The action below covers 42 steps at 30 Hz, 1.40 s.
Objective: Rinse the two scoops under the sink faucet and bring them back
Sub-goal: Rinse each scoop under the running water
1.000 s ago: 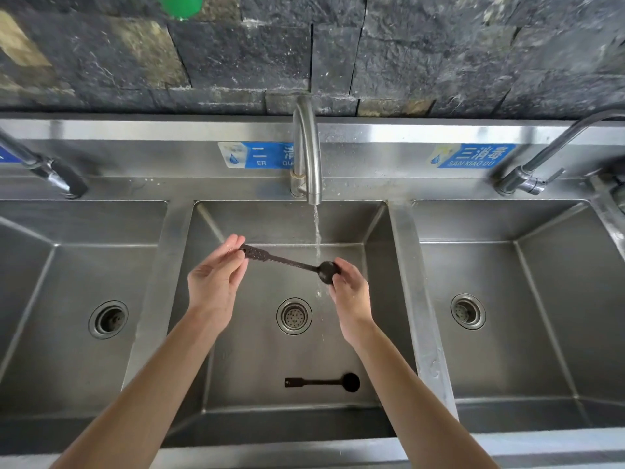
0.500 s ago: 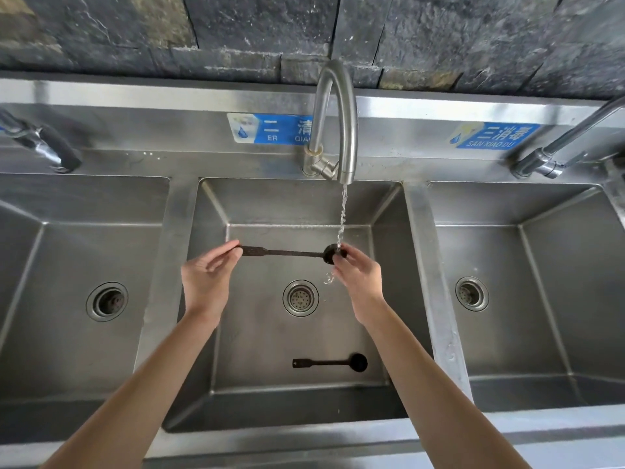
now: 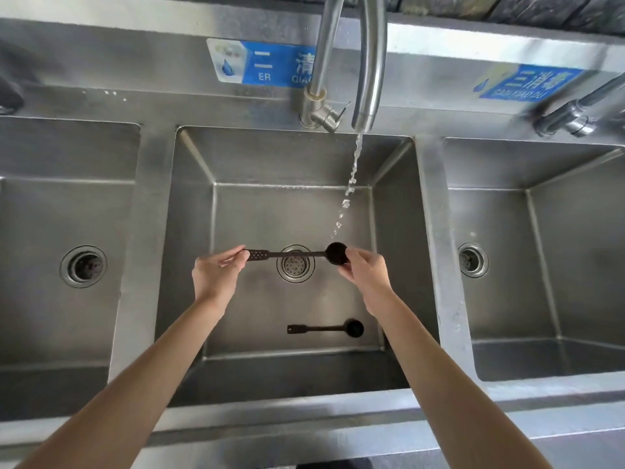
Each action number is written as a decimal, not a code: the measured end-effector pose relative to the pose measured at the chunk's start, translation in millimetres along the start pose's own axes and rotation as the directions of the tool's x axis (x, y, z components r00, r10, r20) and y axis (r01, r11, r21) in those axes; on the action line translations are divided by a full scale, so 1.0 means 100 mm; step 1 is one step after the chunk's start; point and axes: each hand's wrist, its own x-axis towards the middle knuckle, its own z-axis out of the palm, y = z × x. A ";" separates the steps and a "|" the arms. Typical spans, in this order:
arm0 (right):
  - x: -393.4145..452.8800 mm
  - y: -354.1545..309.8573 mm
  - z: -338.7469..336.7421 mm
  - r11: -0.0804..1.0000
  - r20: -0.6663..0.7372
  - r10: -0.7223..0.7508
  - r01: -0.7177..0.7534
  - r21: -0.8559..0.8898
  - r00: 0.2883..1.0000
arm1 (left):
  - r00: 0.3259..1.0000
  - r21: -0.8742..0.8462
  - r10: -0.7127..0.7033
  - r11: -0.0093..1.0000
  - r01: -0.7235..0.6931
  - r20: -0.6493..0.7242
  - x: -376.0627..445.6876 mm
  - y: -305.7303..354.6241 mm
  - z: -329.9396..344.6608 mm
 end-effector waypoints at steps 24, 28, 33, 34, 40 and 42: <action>0.35 1.77 0.50 0.713 0.109 0.652 -0.656 0.246 0.750 | 0.784 0.145 -0.466 0.882 0.449 0.410 -0.32 -0.69 0.13; 0.45 1.86 0.61 0.673 0.100 0.682 -0.675 0.303 0.724 | 0.787 0.083 -0.453 0.882 0.464 0.419 -0.33 -0.74 0.11; 0.46 1.86 0.64 0.616 0.098 0.704 -0.674 0.407 0.703 | 0.803 0.018 -0.447 0.877 0.479 0.394 -0.34 -0.75 0.13; 0.46 1.86 0.63 0.616 0.098 0.701 -0.669 0.415 0.707 | 0.805 0.010 -0.446 0.877 0.481 0.391 -0.34 -0.74 0.13; 0.41 1.70 0.46 0.690 0.061 0.642 -0.610 0.390 0.765 | 0.818 -0.054 -0.433 0.872 0.486 0.379 -0.44 -0.66 0.16; 0.37 1.62 0.37 0.722 0.061 0.609 -0.584 0.370 0.791 | 0.825 -0.077 -0.426 0.871 0.484 0.370 -0.50 -0.61 0.19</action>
